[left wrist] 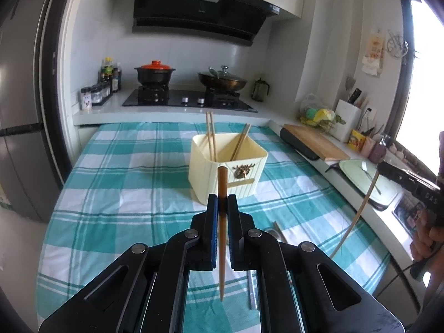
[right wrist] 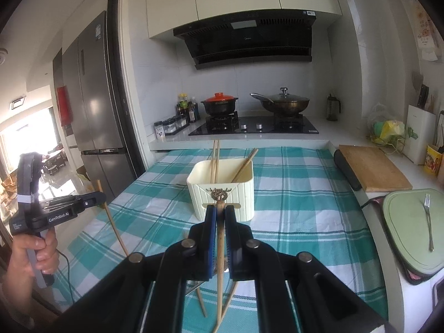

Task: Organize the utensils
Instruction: 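Lift both chopsticks into the cream holder and open both grippers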

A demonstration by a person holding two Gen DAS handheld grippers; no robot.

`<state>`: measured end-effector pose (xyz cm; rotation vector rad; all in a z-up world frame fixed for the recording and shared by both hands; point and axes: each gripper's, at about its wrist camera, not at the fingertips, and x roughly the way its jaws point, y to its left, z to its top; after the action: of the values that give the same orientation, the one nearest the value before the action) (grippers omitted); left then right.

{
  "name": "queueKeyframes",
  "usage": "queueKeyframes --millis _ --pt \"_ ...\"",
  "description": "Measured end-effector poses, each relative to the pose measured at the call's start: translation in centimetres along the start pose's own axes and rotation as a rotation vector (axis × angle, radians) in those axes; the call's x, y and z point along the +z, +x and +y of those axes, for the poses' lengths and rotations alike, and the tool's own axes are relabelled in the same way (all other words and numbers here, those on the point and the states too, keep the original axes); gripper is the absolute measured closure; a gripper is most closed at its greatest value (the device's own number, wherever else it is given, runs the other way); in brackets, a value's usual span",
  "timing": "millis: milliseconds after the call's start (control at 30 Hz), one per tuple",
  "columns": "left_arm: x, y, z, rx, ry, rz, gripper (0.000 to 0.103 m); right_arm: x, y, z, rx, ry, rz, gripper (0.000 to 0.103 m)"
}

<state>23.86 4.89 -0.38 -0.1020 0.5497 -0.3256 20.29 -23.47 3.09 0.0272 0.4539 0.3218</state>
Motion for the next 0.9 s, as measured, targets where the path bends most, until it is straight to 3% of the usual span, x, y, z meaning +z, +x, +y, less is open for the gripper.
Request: queueKeyframes --millis 200,333,667,767,900 --pt "3.2 0.2 0.1 -0.040 -0.030 -0.034 0.099 2.4 0.8 0.0 -0.001 -0.009 -0.033 0.097" --pt "7.3 0.8 -0.3 -0.062 -0.022 -0.078 0.099 5.9 2.0 -0.3 0.007 -0.018 -0.071 0.097" --pt "16.4 5.7 -1.3 0.009 -0.011 -0.222 0.099 15.9 7.5 -1.4 0.010 -0.021 -0.199 0.097" --pt "17.4 9.0 -1.2 0.032 -0.012 -0.209 0.099 17.6 10.4 -1.9 0.017 -0.008 -0.217 0.097" --pt "17.7 14.2 -0.7 0.019 -0.027 -0.096 0.099 18.3 15.2 -2.4 0.039 -0.004 -0.171 0.097"
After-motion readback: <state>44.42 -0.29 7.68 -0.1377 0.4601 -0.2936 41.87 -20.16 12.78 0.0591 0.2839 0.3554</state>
